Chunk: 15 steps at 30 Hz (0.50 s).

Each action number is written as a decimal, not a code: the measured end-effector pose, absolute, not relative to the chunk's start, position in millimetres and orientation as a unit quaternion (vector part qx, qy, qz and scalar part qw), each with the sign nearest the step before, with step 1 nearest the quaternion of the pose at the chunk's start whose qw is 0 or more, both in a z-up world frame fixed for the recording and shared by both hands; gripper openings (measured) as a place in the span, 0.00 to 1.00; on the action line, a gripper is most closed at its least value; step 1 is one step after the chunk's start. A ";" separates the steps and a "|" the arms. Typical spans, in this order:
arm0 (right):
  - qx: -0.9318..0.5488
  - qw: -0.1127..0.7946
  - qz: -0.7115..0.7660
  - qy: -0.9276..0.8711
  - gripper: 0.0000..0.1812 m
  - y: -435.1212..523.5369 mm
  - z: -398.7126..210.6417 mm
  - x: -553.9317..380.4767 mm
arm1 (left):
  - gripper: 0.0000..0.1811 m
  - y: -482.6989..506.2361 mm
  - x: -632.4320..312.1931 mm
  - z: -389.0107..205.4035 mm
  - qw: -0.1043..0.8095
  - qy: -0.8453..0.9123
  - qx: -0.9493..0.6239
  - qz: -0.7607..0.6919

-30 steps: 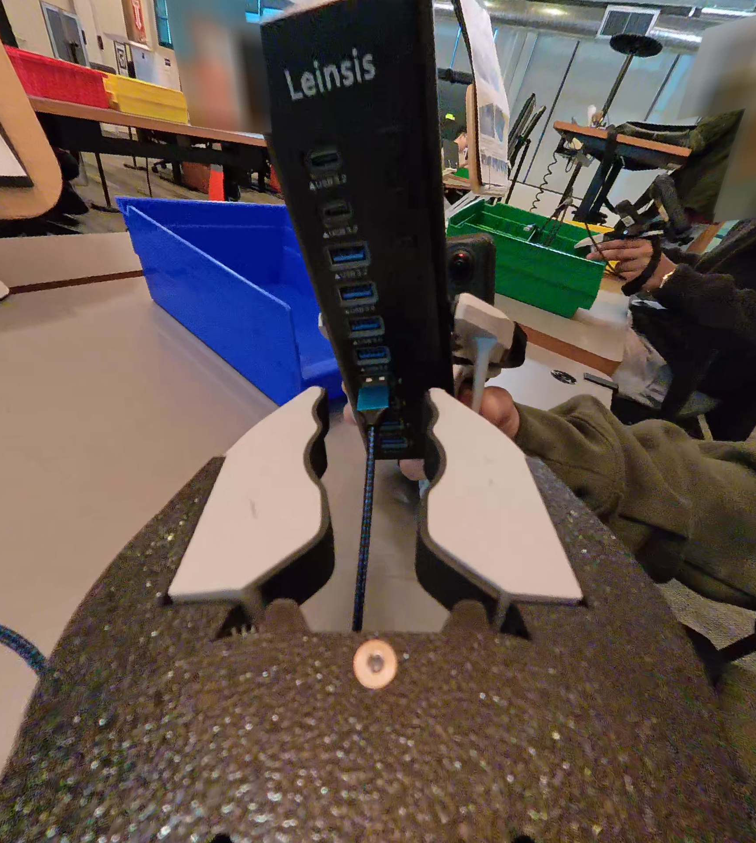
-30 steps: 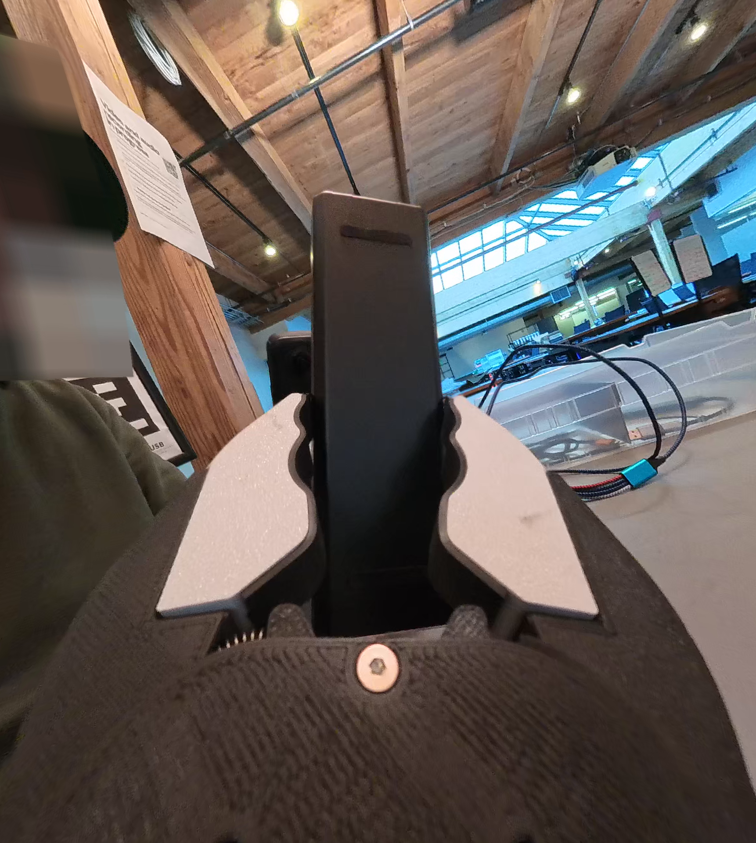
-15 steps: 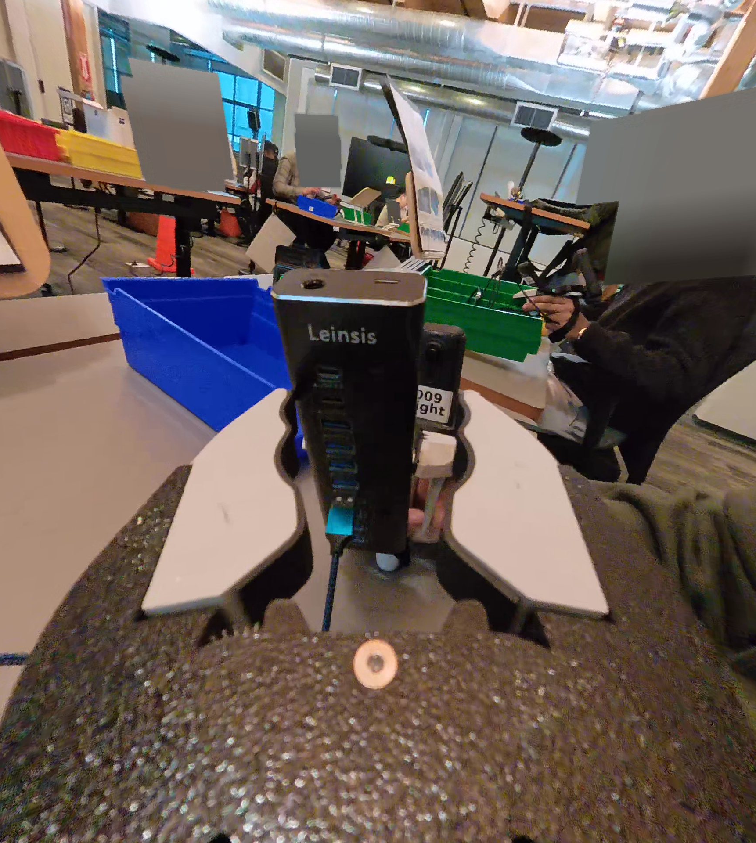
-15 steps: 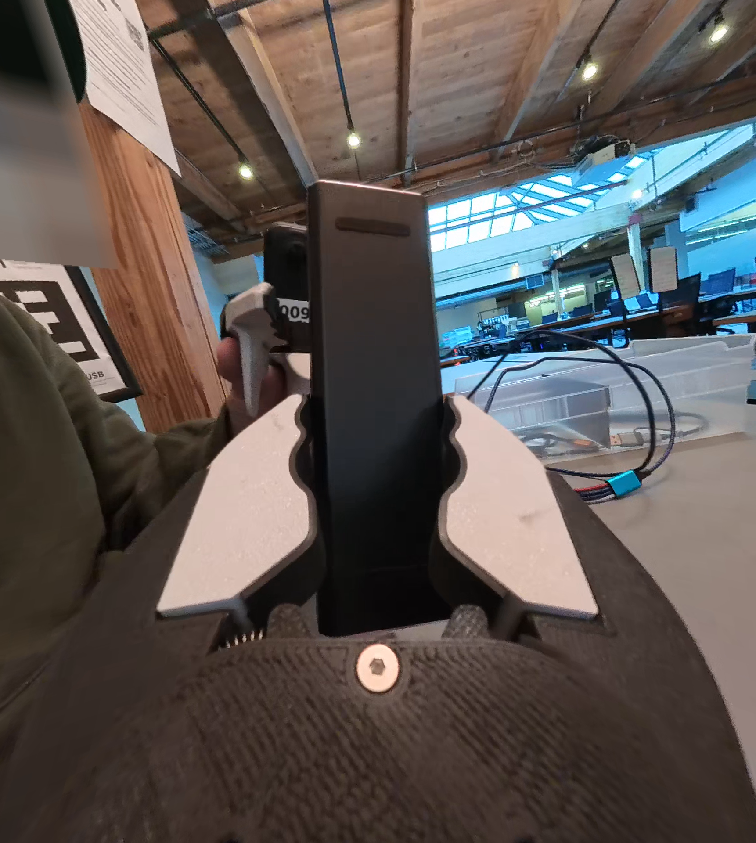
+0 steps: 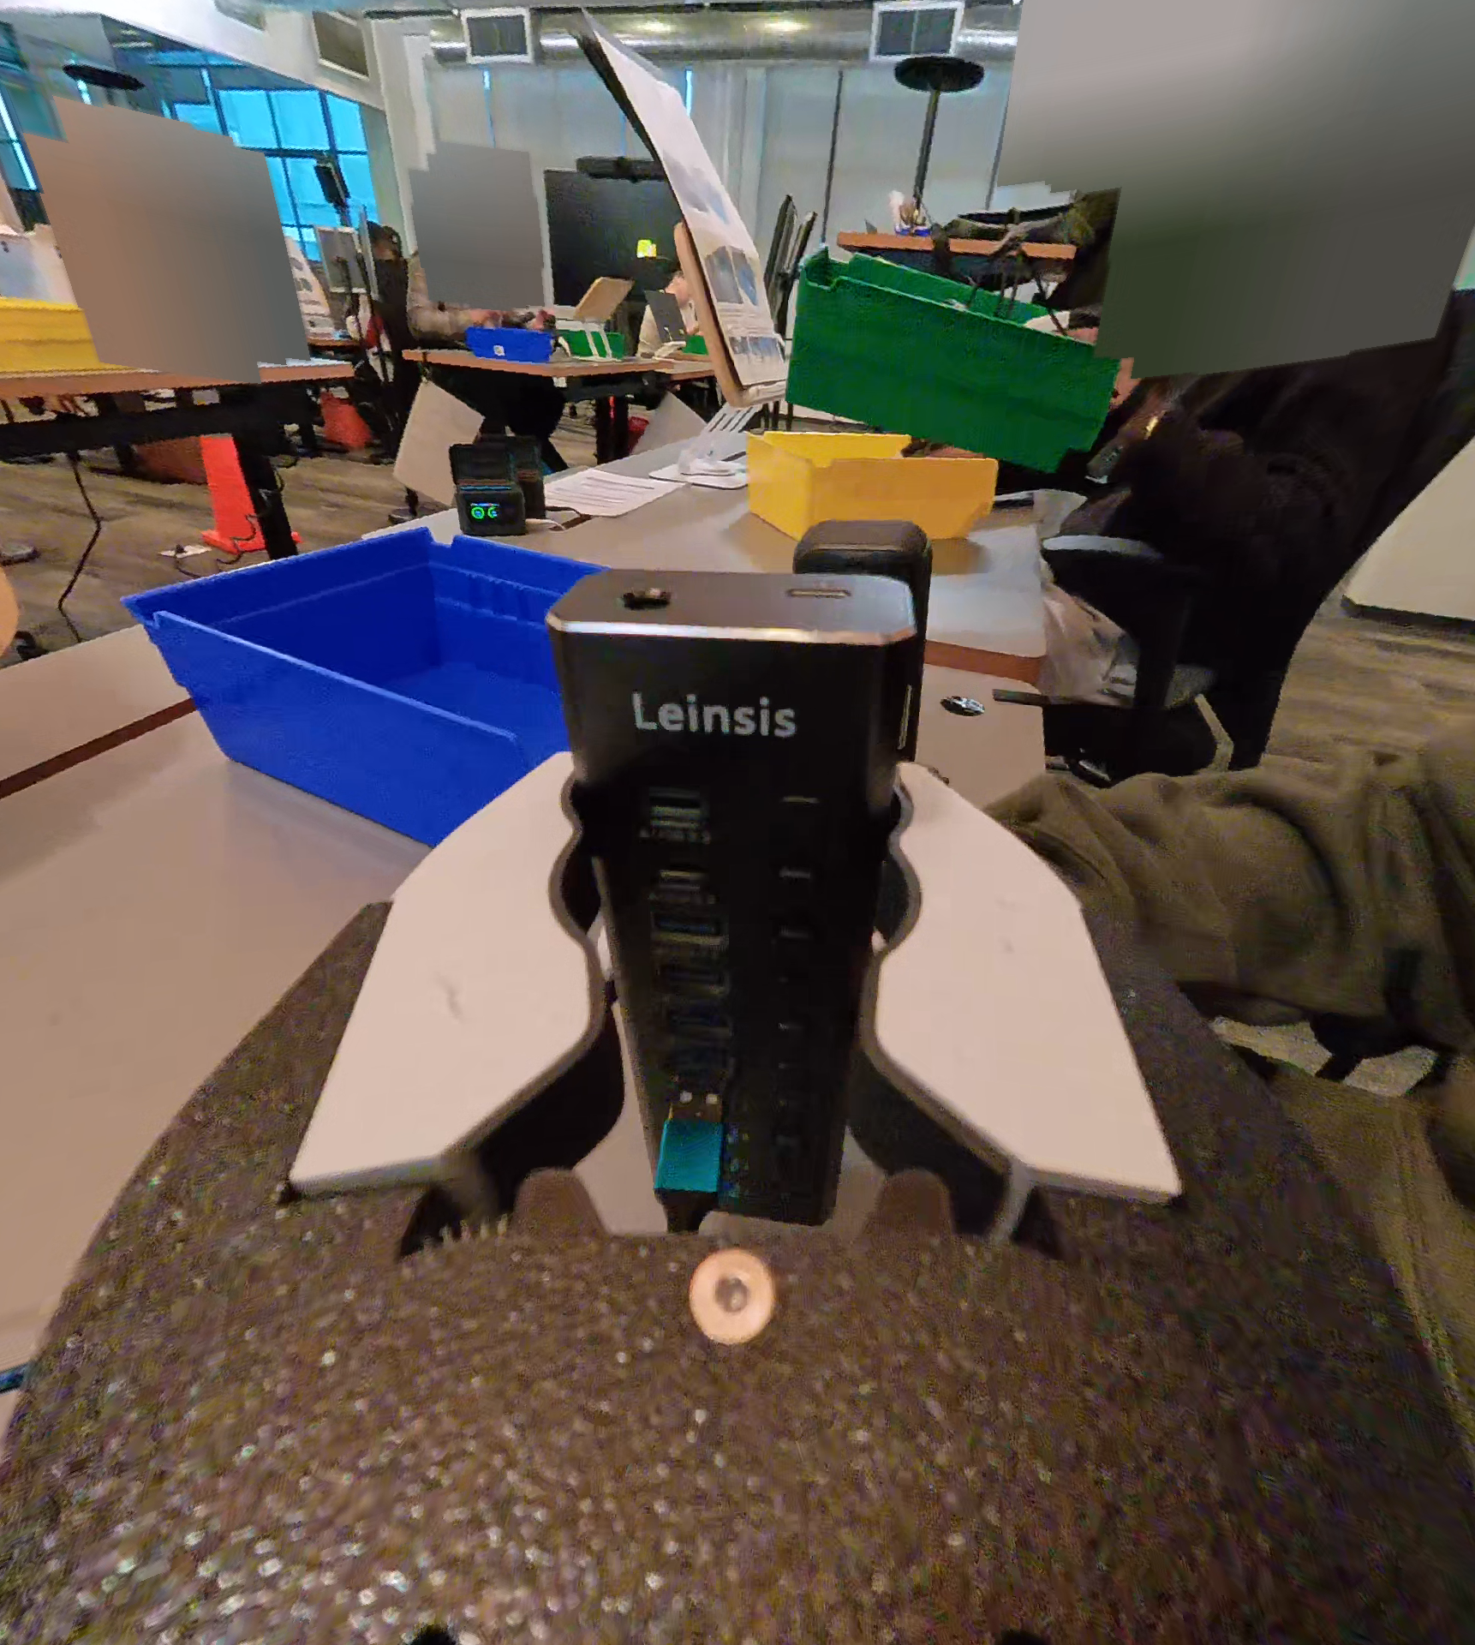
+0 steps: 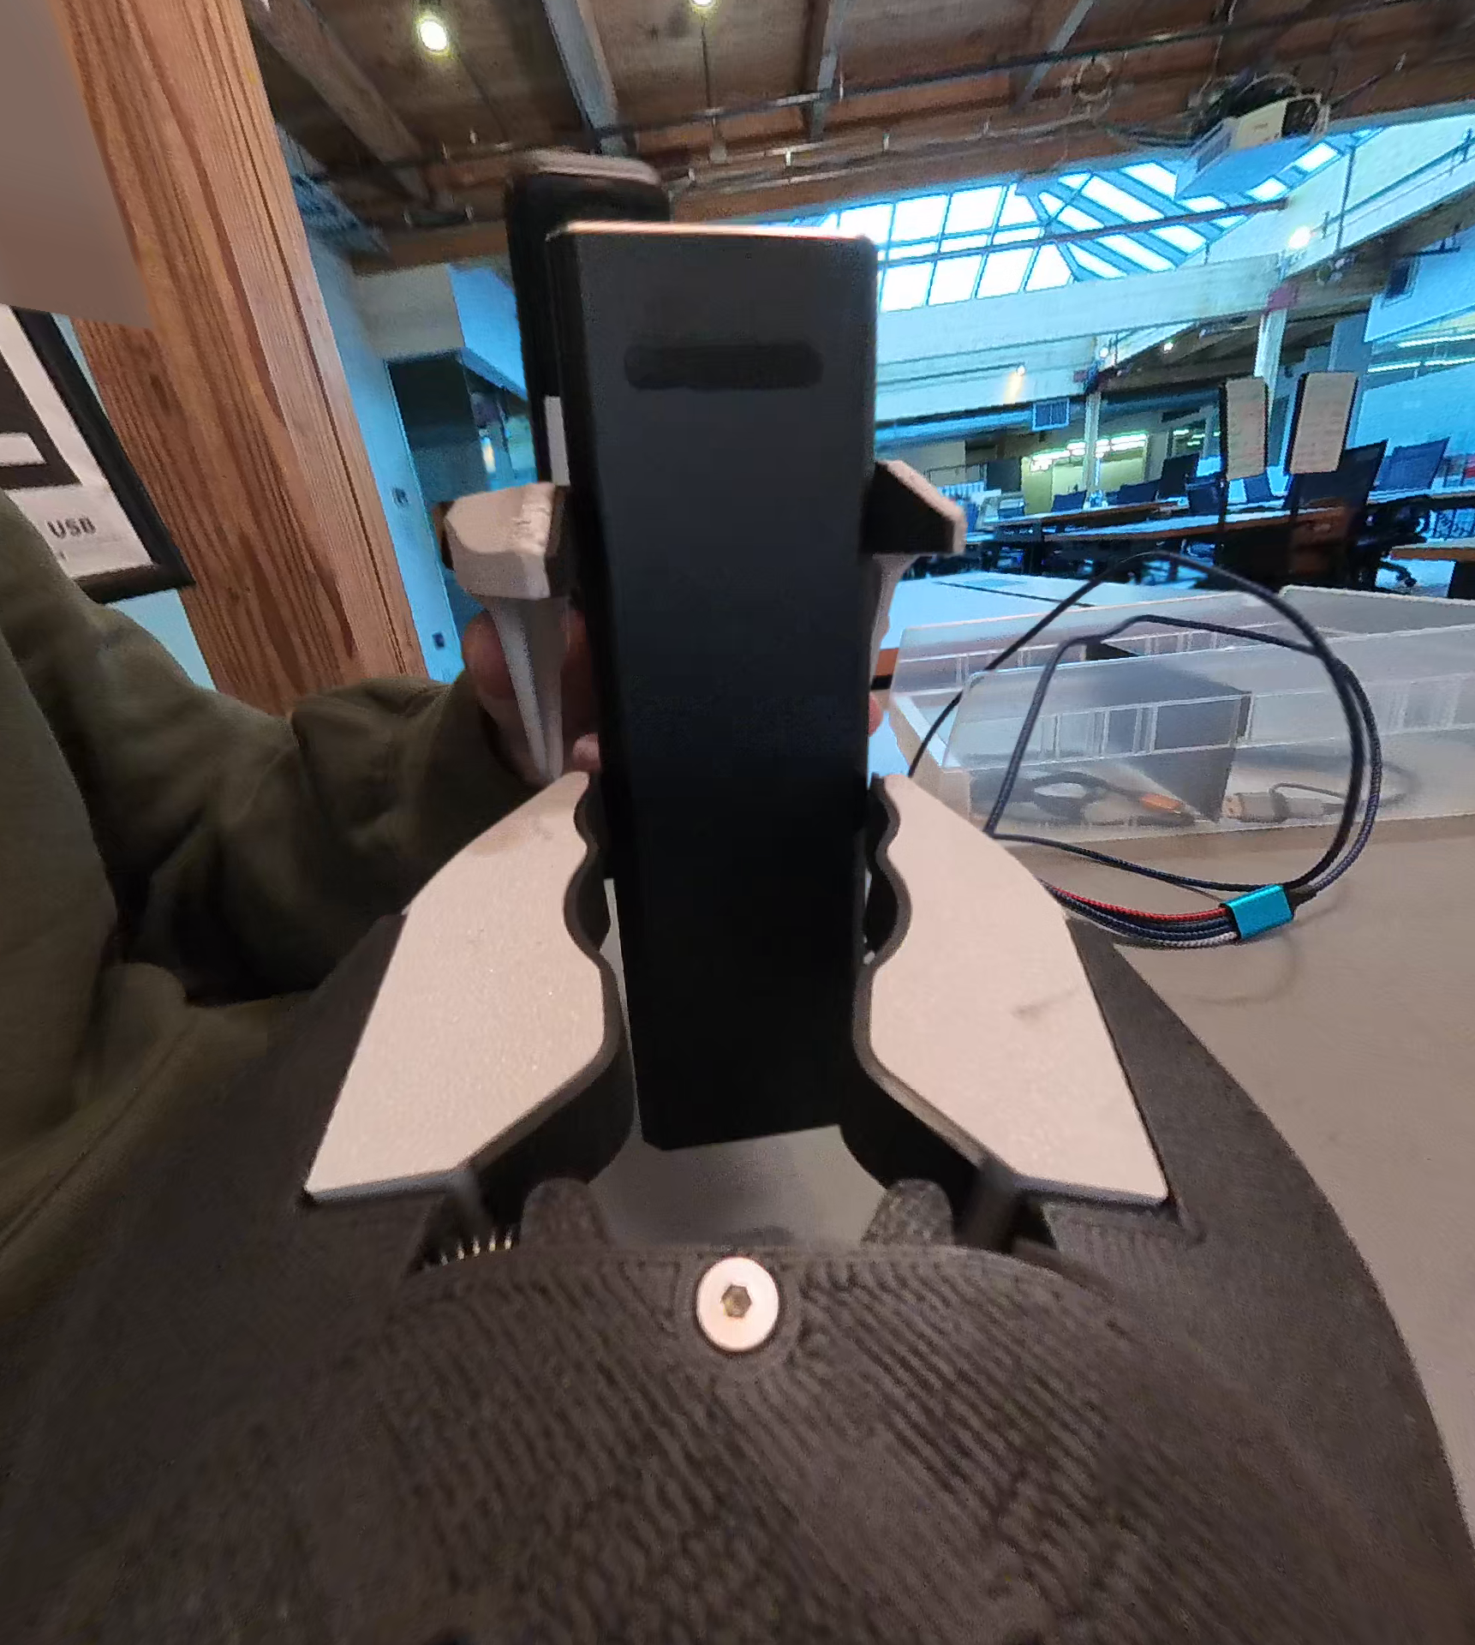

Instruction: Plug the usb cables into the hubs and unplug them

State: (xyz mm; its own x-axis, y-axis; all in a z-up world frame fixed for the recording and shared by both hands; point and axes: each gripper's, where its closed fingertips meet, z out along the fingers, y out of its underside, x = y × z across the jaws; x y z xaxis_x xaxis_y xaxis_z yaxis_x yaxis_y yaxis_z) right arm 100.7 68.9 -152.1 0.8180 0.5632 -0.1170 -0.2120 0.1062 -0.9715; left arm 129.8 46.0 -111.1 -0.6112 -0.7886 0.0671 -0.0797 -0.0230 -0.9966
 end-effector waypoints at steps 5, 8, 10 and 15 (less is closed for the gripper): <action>-0.637 0.709 0.258 -0.157 0.34 73.3 -158.8 92.4 | 0.33 43.8 120.4 -104.7 0.269 0.641 -0.293 -0.656; -0.661 0.689 0.240 -0.174 0.34 77.4 -167.0 84.3 | 0.33 42.0 114.2 -105.8 0.261 0.652 -0.263 -0.661; -0.672 0.680 0.229 -0.184 0.33 79.3 -170.8 80.8 | 0.33 40.3 111.2 -108.6 0.259 0.662 -0.247 -0.659; -0.680 0.676 0.216 -0.185 0.33 81.5 -173.3 79.6 | 0.33 40.6 109.1 -110.6 0.256 0.667 -0.235 -0.659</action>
State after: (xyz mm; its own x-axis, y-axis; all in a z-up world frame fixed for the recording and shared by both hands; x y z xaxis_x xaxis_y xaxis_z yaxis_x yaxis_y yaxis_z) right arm 79.6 81.5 -173.3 0.8383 0.5435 -0.0424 -0.0398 -0.0165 -0.9991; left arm 109.1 40.6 -110.6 -0.7583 -0.6512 -0.0313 0.0241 0.0200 -0.9995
